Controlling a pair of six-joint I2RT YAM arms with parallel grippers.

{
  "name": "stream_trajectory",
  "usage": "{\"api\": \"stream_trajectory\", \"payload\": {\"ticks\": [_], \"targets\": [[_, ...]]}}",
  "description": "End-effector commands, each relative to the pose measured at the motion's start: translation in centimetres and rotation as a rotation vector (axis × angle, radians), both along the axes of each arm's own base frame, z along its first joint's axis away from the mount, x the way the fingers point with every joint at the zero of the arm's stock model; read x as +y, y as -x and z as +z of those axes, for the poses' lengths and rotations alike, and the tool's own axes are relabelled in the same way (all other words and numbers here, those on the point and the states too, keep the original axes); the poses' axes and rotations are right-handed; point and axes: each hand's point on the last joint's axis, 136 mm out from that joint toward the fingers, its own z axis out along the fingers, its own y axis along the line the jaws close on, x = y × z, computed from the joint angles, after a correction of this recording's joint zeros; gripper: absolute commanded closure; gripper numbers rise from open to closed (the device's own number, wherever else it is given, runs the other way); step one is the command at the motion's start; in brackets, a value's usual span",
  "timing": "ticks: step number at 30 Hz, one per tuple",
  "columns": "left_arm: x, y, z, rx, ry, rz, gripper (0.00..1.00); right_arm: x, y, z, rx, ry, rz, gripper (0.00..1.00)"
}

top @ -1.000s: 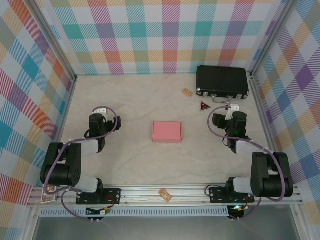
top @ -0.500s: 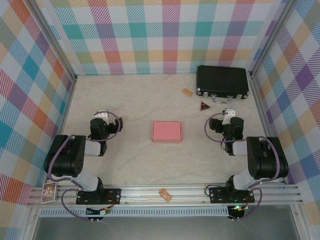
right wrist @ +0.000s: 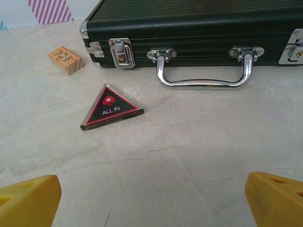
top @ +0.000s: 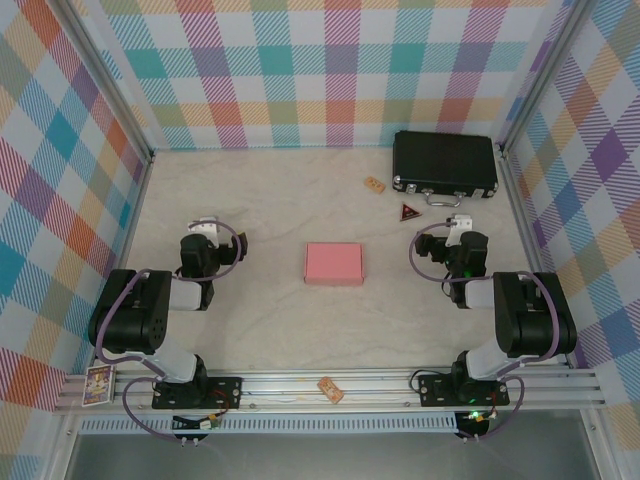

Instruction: Fold the paper box

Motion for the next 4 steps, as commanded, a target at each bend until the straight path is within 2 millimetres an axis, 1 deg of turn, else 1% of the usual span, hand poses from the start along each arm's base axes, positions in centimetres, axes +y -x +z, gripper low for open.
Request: {"api": "stream_trajectory", "payload": {"ticks": [1,4], "targets": [[-0.33,-0.58,0.43,-0.006,-0.004,-0.018,0.0,-0.17,-0.81,1.28,-0.042,-0.002,-0.008,0.01],[-0.38,-0.43,0.48,-0.012,-0.004,-0.02,0.0,-0.13,-0.84,1.32,-0.043,-0.003,-0.006,0.01]]}}
